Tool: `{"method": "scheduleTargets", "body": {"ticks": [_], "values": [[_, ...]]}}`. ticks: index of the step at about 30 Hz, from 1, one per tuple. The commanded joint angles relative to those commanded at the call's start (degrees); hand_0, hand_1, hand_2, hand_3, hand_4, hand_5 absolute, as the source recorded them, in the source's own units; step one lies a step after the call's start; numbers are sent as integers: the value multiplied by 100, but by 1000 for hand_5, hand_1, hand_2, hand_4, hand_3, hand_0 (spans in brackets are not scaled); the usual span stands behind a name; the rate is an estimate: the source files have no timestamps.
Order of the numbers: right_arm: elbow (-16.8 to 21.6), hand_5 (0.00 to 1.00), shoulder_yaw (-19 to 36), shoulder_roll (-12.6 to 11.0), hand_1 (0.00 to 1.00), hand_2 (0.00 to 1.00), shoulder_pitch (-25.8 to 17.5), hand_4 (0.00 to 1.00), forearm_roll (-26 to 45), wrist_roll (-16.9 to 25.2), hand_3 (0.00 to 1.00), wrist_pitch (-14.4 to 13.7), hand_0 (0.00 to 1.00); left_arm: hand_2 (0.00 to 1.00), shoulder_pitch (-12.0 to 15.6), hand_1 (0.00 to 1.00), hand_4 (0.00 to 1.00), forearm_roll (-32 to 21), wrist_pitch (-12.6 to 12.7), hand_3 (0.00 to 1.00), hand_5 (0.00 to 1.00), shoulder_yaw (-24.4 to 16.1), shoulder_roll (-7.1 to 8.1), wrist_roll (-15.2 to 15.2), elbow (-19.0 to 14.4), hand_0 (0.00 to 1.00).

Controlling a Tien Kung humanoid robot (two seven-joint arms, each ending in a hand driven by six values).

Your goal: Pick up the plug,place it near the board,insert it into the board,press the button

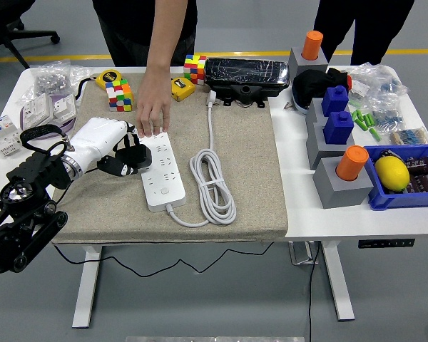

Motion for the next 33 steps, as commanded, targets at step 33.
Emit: {"method": "scheduleTargets", "body": {"ticks": [33], "values": [[0, 998, 16, -2, 805, 779, -14, 998, -15, 6, 813, -7, 832, 397, -91, 376, 703, 1, -178, 457, 2, 185, 46, 59, -7, 282]]}}
